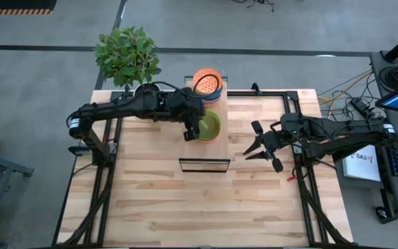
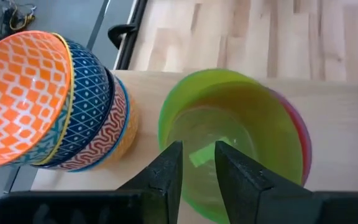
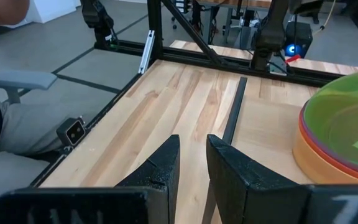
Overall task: Place and stack bowls onto a shelf
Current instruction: Stack the green bowl on top of the violet bowl on the shelf, then return to Home Position
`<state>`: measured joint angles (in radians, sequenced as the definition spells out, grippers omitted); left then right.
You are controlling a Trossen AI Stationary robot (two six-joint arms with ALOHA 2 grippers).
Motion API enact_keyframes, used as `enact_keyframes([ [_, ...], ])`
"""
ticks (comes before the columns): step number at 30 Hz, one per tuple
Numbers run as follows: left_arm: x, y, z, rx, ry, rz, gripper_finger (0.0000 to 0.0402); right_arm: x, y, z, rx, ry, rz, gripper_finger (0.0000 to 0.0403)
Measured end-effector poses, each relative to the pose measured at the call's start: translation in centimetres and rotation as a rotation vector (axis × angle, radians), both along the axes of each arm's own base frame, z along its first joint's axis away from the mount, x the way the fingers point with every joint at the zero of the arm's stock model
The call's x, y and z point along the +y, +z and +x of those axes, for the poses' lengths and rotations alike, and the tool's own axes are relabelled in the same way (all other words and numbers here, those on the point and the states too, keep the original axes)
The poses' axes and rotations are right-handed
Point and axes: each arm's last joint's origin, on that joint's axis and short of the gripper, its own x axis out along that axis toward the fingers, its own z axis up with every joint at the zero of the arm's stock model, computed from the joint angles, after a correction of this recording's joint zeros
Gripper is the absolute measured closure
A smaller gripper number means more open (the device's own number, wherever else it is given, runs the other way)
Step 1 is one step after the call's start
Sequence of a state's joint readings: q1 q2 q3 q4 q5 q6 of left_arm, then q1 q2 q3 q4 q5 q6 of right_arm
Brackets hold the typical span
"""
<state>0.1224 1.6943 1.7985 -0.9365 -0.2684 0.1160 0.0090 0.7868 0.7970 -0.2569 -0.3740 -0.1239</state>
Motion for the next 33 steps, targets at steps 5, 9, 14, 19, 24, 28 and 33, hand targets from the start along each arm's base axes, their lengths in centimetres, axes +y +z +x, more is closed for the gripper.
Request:
enact_keyframes([
  [5,0.5,-0.8,-0.1,0.032,0.004,0.007,0.0325,0.0,-0.1,0.0,0.004,0.0,0.0,0.0335],
  [9,0.8,-1.4,-0.1,0.042,0.033,-0.013,0.0325,0.0,-0.1,0.0,0.004,0.0,0.0,0.0335],
  [14,0.8,-1.6,-0.1,0.027,0.075,-0.049,0.0325,0.0,-0.1,0.0,0.004,0.0,0.0,0.0335],
  [19,0.8,-1.3,-0.3,-0.003,0.12,-0.082,0.0325,0.0,-0.1,0.0,0.004,0.0,0.0,0.0335],
  [24,1.2,-1.8,0.0,0.004,0.156,-0.093,0.0325,0.0,-0.1,0.0,0.004,0.0,0.001,0.0335],
  [28,1.3,-2.2,0.2,0.01,0.166,-0.098,0.0325,0.0,-0.2,0.0,0.009,-0.003,0.008,0.0335],
  [33,0.7,-1.8,0.0,-0.009,0.173,-0.115,0.0325,0.0,-0.3,0.0,0.011,-0.002,0.007,0.0335],
])
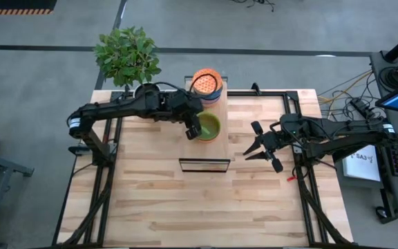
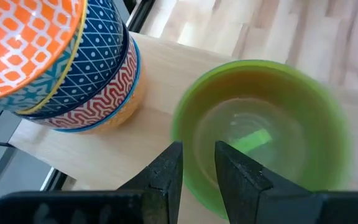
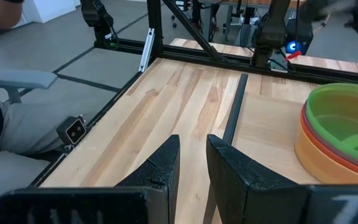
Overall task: Place and stack bowls onto a shelf
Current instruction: Return to Home Position
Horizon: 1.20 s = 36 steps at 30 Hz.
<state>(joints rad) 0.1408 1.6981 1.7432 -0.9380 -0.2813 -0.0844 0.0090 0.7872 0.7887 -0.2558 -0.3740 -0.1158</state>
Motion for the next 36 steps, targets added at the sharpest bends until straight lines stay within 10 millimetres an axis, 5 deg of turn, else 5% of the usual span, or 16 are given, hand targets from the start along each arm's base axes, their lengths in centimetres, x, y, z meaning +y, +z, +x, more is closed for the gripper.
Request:
enact_keyframes([
  [7,-5.2,1.8,-1.7,-0.076,-0.138,-0.002,0.0325,0.0,-1.0,0.1,-0.028,0.021,-0.058,0.0335],
  [13,-10.8,-0.4,-4.7,-0.176,-0.367,0.028,0.0325,0.0,-2.9,0.5,-0.124,0.027,-0.081,0.0335],
  [17,-12.7,-3.0,-7.7,-0.274,-0.467,0.03,0.0325,0.0,-4.4,0.4,-0.148,0.024,-0.082,0.0335],
  [36,-8.4,-9.9,-21.0,-0.738,-0.373,-0.016,0.0325,-3.9,-5.7,-0.1,-0.17,-0.065,-0.022,0.0335],
])
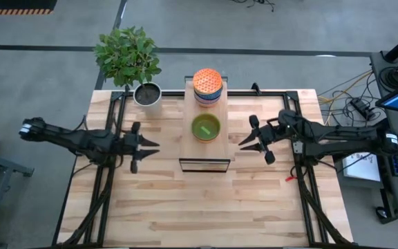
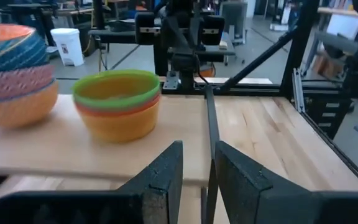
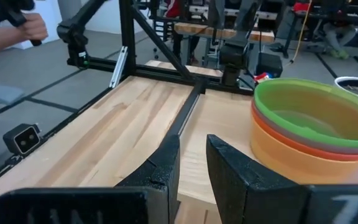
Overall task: Place and stack bowls onto a shelf
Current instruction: Return to Home Position
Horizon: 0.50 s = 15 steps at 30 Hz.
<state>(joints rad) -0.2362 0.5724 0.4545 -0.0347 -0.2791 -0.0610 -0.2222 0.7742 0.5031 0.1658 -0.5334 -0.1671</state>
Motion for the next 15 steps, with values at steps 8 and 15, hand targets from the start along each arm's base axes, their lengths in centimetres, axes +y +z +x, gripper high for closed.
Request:
enact_keyframes([
  [8,0.8,-2.6,-3.1,-0.102,0.011,-0.054,0.0325,-1.3,-0.6,-0.5,-0.015,0.013,0.031,0.0335],
  [15,1.2,-4.4,-4.7,-0.186,0.01,-0.074,0.0325,-2.2,-1.5,-0.8,0.003,-0.028,0.04,0.0335],
])
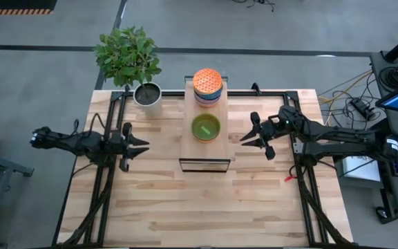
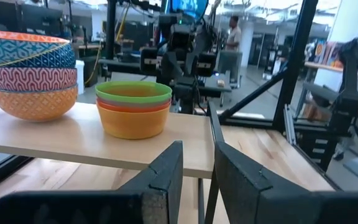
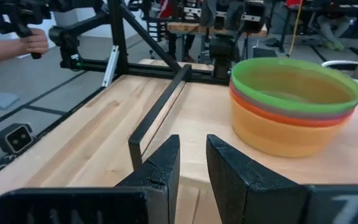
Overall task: Place and stack bowls onto a shelf
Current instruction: Return to Home Position
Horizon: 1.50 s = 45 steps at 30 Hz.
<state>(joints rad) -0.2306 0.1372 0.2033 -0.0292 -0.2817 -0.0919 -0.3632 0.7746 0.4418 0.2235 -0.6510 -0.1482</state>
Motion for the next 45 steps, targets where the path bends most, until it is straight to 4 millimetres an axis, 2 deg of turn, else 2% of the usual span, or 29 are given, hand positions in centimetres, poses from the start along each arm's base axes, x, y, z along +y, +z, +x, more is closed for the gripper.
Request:
enact_keyframes([
  [8,0.2,-1.9,-0.7,-0.042,0.0,-0.018,0.0325,-1.0,-1.3,-0.8,-0.054,0.026,0.044,0.0335],
  [21,0.1,-2.8,-0.4,-0.016,0.004,-0.052,0.0325,-2.1,-4.7,-2.8,-0.084,-0.051,0.106,0.0335],
  [33,0.0,-4.5,0.1,-0.002,0.017,-0.095,0.0325,-2.6,-6.2,-4.3,-0.1,-0.012,0.108,0.0335],
  [35,0.1,-4.5,0.1,-0.002,0.041,-0.179,0.0325,-2.8,-6.5,-4.6,-0.097,-0.02,0.11,0.0335],
  [40,0.1,-4.6,0.1,-0.013,0.028,-0.533,0.0325,-3.0,-6.5,-4.9,-0.096,-0.008,0.126,0.0335],
  [45,0.1,-4.6,0.1,-0.011,0.028,-0.591,0.0325,-2.8,-6.1,-5.1,-0.126,0.043,0.091,0.0335],
])
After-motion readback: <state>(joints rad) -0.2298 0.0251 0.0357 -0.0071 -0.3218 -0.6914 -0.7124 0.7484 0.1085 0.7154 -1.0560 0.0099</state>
